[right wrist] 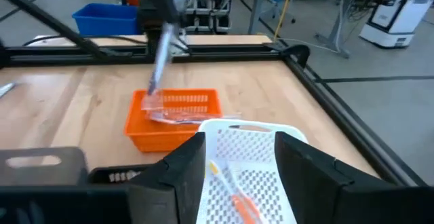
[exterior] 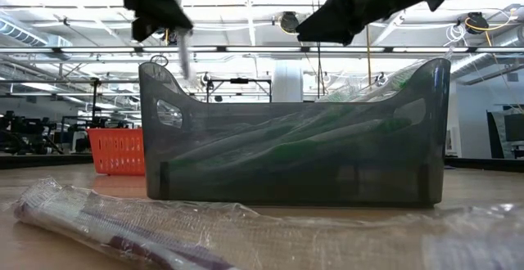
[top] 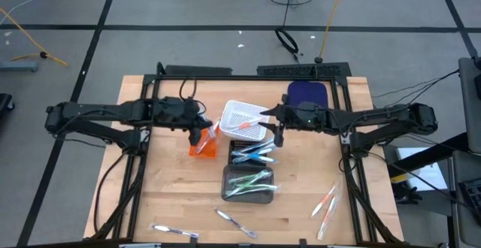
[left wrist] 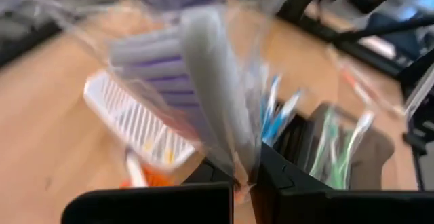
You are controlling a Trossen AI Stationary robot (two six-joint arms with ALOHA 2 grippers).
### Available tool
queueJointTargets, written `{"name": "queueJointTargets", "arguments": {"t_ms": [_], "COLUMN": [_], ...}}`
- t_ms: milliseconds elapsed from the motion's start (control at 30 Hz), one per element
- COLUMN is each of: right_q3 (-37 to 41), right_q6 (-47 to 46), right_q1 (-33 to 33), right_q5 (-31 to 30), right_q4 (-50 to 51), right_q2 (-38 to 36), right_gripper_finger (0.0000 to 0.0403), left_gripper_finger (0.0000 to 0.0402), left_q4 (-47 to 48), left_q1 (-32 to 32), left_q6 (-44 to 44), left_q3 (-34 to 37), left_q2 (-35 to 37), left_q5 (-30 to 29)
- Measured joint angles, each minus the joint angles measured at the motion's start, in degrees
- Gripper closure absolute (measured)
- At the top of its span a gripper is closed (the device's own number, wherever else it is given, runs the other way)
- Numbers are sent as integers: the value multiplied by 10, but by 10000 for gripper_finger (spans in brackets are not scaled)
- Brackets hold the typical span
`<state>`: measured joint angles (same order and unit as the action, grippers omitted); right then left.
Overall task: Pick & Place Toothbrushes
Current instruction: Put the top purple toothbrush into the orange basket
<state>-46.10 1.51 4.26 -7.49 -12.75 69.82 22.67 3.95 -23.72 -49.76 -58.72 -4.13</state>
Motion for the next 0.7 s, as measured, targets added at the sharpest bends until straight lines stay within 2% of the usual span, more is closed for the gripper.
{"name": "queueJointTargets", "arguments": {"t_ms": [367, 700], "right_q3": [0, 0], "right_q6": [-1, -1], "right_q1": [-38, -44], "right_q5": [0, 0], "right_q4": [12, 29], "right_q2": [0, 0], "right_gripper_finger": [244, 248], "left_gripper_finger": [394, 393], "left_q4": [142, 158], "left_q1": [0, 0], "left_q6": [-96, -109], "left_q3": [0, 0], "left_q2": [-36, -91], "left_q5": [1, 32]}}
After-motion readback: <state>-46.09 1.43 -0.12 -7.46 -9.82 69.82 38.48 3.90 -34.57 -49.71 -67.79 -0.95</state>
